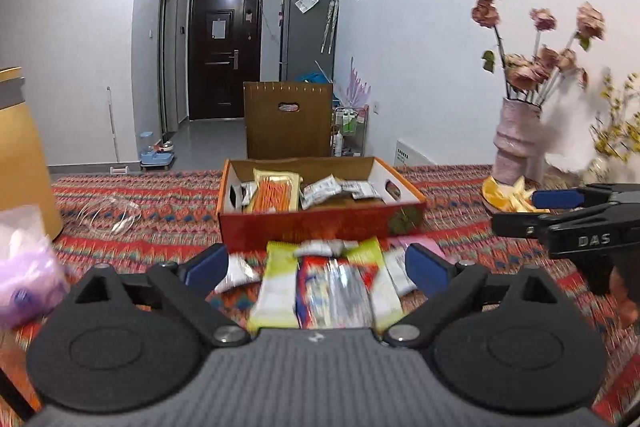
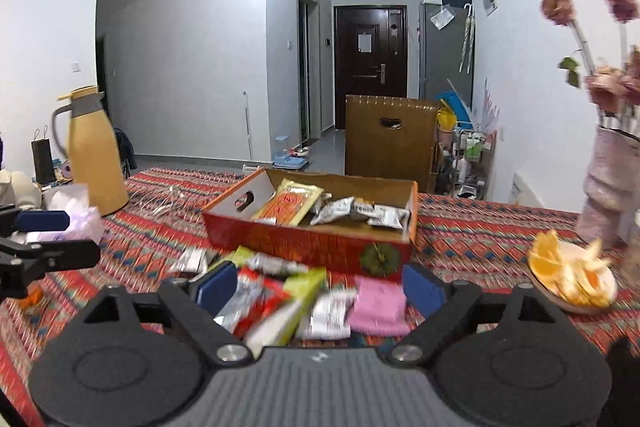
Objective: Organize snacks
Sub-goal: 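Withdraw both tools from the box back toward the snack pile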
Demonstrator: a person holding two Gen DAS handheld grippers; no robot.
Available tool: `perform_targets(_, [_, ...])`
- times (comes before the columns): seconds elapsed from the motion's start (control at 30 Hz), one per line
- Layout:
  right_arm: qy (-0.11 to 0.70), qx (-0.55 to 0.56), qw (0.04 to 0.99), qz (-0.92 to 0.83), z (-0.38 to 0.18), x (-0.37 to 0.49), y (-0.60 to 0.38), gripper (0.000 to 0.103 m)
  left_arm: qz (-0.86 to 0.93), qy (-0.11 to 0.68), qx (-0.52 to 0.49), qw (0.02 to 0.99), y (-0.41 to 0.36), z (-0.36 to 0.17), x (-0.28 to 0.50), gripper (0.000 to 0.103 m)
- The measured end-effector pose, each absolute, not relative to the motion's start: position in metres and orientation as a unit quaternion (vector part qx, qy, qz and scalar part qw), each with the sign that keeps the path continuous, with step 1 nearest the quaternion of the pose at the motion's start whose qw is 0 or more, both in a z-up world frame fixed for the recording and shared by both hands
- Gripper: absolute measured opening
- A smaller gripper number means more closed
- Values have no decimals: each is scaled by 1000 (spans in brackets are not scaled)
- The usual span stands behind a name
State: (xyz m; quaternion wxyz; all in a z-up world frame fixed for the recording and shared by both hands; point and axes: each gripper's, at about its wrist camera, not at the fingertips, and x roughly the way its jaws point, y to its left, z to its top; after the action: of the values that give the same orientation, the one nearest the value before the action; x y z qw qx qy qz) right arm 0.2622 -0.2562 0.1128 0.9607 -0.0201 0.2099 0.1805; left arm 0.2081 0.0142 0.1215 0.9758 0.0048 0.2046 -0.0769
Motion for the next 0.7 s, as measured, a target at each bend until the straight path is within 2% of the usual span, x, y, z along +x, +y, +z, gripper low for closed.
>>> perform_targets(0.3, [218,-37,963,154,56,145,-268,97,-64,231,-13,971,10,79,118,100])
perform_targets(0.5, [277,-24,952,129,6,115,-270,97,-53,268,-26,961,16,48,94,100])
perform_targets(0.7, [290,-24,949,123,-9,91,-274,97,-46,286,-32,957,21,34,87,100])
